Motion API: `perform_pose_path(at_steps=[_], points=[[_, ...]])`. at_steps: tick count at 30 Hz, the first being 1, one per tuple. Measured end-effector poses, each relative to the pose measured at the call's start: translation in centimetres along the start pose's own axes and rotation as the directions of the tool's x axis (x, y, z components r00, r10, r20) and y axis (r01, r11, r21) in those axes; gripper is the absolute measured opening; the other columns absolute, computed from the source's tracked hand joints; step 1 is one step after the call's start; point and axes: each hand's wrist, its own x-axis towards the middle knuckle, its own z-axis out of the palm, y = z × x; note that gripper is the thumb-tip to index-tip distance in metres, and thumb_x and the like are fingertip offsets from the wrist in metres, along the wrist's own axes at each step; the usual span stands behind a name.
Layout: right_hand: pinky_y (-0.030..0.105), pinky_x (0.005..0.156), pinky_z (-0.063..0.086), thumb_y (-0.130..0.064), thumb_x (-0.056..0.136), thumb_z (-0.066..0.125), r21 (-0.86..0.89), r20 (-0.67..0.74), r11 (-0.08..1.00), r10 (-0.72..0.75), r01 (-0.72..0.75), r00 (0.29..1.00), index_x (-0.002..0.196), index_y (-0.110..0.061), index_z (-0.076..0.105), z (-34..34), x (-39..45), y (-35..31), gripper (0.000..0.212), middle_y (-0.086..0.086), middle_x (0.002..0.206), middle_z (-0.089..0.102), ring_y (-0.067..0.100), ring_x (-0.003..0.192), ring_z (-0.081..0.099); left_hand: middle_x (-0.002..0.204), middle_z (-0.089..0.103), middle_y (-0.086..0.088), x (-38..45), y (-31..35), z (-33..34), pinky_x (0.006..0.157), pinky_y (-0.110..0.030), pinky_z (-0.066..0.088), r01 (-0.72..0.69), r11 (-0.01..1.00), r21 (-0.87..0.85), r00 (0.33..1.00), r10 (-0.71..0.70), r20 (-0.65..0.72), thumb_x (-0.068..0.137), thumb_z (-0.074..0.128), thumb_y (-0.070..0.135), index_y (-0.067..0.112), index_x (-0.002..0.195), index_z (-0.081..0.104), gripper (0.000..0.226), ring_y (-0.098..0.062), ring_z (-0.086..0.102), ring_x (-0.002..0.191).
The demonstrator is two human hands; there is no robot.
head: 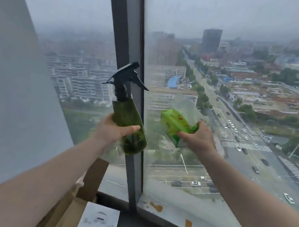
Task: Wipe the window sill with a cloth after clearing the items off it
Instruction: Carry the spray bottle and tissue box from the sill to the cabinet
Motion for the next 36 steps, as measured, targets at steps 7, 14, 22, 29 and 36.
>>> perform_pose_path(at_steps=[7, 14, 22, 29, 36], points=[[0.039, 0.078, 0.052, -0.035, 0.062, 0.078, 0.223, 0.191, 0.957, -0.229, 0.185, 0.954, 0.1, -0.015, 0.058, -2.1, -7.2, -7.0, 0.047, 0.007, 0.101, 0.059, 0.026, 0.092, 0.057, 0.098, 0.065, 0.008, -14.0, 5.0, -6.7, 0.073, -0.025, 0.048, -0.016, 0.998, 0.067, 0.948, 0.036, -0.317, 0.066, 0.086, 0.029, 0.03, 0.094, 0.058, 0.039, -0.011, 0.06, 0.092], [0.036, 0.073, 0.057, -0.031, 0.064, 0.081, 0.38, 0.386, 0.888, -0.407, 0.259, 0.828, 0.099, -0.019, 0.055, -2.1, -16.2, -12.4, 0.045, 0.003, 0.097, 0.063, 0.018, 0.085, 0.063, 0.105, 0.068, 0.004, -27.4, 5.0, -11.2, 0.077, -0.026, 0.049, 0.094, 0.994, 0.064, 0.859, -0.048, -0.51, 0.065, 0.085, 0.031, 0.021, 0.112, 0.061, 0.054, -0.017, 0.063, 0.099], [0.048, 0.076, 0.057, -0.026, 0.068, 0.08, 0.5, 0.51, 0.804, -0.573, 0.321, 0.641, 0.099, -0.011, 0.061, -2.0, -27.8, -19.6, 0.039, 0.009, 0.093, 0.068, 0.027, 0.085, 0.066, 0.098, 0.074, 0.004, -42.2, 4.8, -18.2, 0.087, -0.04, 0.055, 0.165, 0.985, 0.042, 0.695, -0.085, -0.714, 0.044, 0.091, 0.046, 0.022, 0.101, 0.068, 0.066, -0.017, 0.069, 0.095], [0.048, 0.087, 0.052, -0.043, 0.056, 0.077, 0.59, 0.592, 0.733, -0.678, 0.339, 0.436, 0.116, -0.02, 0.056, 1.3, -46.3, -26.1, 0.067, 0.008, 0.109, 0.06, 0.029, 0.1, 0.058, 0.093, 0.072, 0.01, -59.2, 4.6, -24.3, 0.071, -0.02, 0.049, 0.201, 0.979, 0.041, 0.521, -0.071, -0.851, 0.066, 0.084, 0.025, 0.024, 0.095, 0.068, 0.033, 0.0, 0.067, 0.081], [0.042, 0.084, 0.053, -0.022, 0.07, 0.079, 0.674, 0.627, 0.678, -0.735, 0.293, 0.258, 0.103, -0.02, 0.052, 1.9, -67.8, -30.9, 0.043, 0.004, 0.099, 0.057, 0.025, 0.093, 0.057, 0.098, 0.069, 0.01, -78.4, 3.8, -31.6, 0.082, -0.032, 0.053, 0.309, 0.95, 0.048, 0.353, -0.068, -0.933, 0.054, 0.088, 0.043, 0.026, 0.1, 0.066, 0.054, -0.009, 0.066, 0.093]])
